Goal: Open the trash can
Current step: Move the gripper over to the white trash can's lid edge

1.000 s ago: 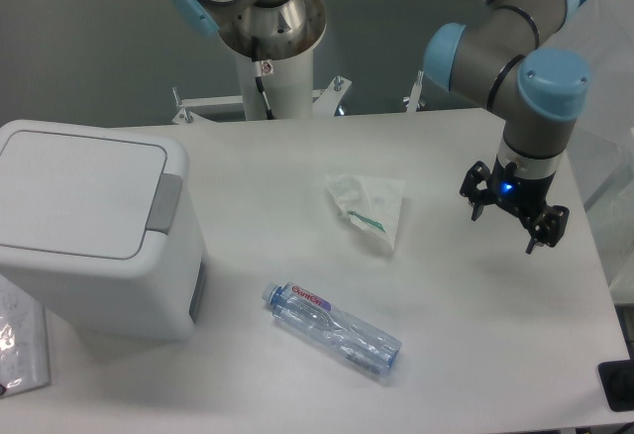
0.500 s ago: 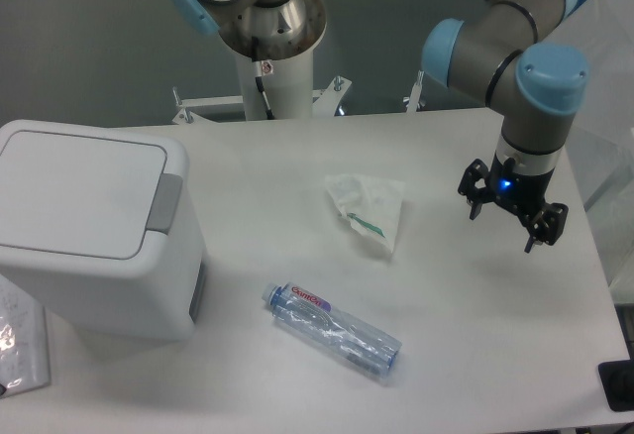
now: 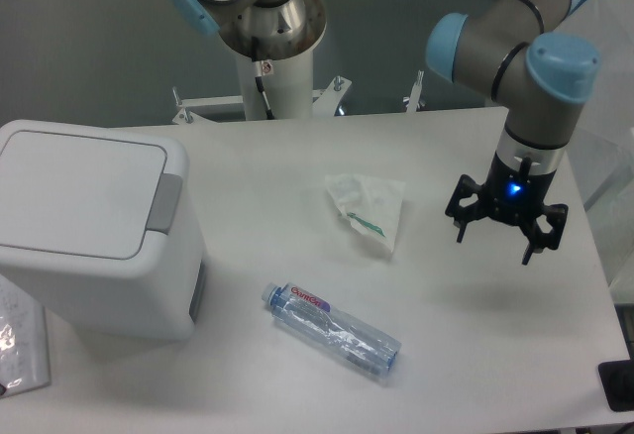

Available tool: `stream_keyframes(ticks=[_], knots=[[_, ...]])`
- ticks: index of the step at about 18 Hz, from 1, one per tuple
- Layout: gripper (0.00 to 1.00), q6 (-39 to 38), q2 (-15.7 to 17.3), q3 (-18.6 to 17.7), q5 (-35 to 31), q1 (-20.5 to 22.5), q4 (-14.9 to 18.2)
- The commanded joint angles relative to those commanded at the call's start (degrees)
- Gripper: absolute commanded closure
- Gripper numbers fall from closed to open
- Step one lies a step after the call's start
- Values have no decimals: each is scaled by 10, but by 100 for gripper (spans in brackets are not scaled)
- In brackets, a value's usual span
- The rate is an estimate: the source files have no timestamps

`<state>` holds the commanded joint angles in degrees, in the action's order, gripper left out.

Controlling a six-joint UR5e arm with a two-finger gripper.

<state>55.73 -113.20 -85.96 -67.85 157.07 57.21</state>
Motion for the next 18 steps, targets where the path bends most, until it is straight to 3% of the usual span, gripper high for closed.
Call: stream_keyframes(ticks=[4, 7, 11, 15, 18], knots=[[0, -155, -1, 58, 5, -51, -1], [0, -203, 4, 72, 37, -79, -3], [0, -224, 49, 52, 97, -109, -2], [0, -257, 83, 26, 117, -142, -2], [0, -266, 119, -21, 112, -153, -3]])
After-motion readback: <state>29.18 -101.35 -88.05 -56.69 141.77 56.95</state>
